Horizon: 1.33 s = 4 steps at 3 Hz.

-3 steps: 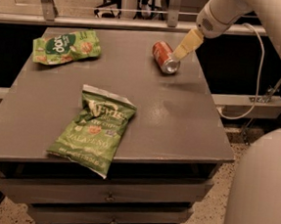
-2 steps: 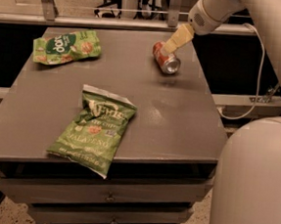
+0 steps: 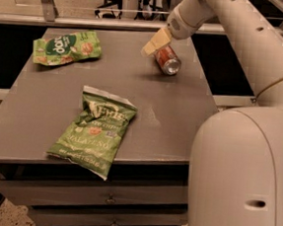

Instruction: Place coke can upright

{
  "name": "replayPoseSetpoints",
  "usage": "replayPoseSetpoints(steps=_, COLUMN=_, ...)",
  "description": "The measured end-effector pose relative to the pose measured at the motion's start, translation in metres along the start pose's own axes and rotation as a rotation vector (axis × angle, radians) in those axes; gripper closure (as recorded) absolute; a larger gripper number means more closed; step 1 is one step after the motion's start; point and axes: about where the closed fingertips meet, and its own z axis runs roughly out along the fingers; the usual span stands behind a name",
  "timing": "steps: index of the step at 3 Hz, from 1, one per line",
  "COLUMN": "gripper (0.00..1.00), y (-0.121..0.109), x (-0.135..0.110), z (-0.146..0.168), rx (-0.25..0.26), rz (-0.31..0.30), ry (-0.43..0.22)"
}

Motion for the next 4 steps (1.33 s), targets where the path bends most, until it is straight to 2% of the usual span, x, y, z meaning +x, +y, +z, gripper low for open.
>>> replayPoseSetpoints(steps=1, gripper=0.00, y=-0.012, x=0.000, z=0.023, rx=0.069, rz=0.039, ry=0.058)
replayPoseSetpoints(steps=2, gripper=0.00, y=-0.025, x=0.009, z=0.039, rx=0.144, rz=0.124, ry=0.131)
replayPoseSetpoints(steps=3, gripper=0.00, y=-0.029, x=0.012, z=0.043, rx=0.179, rz=0.172, ry=0.165)
replayPoseSetpoints(steps=4, gripper=0.23, y=-0.028, x=0.009, z=0.042, rx=0.230, rz=0.193, ry=0.197)
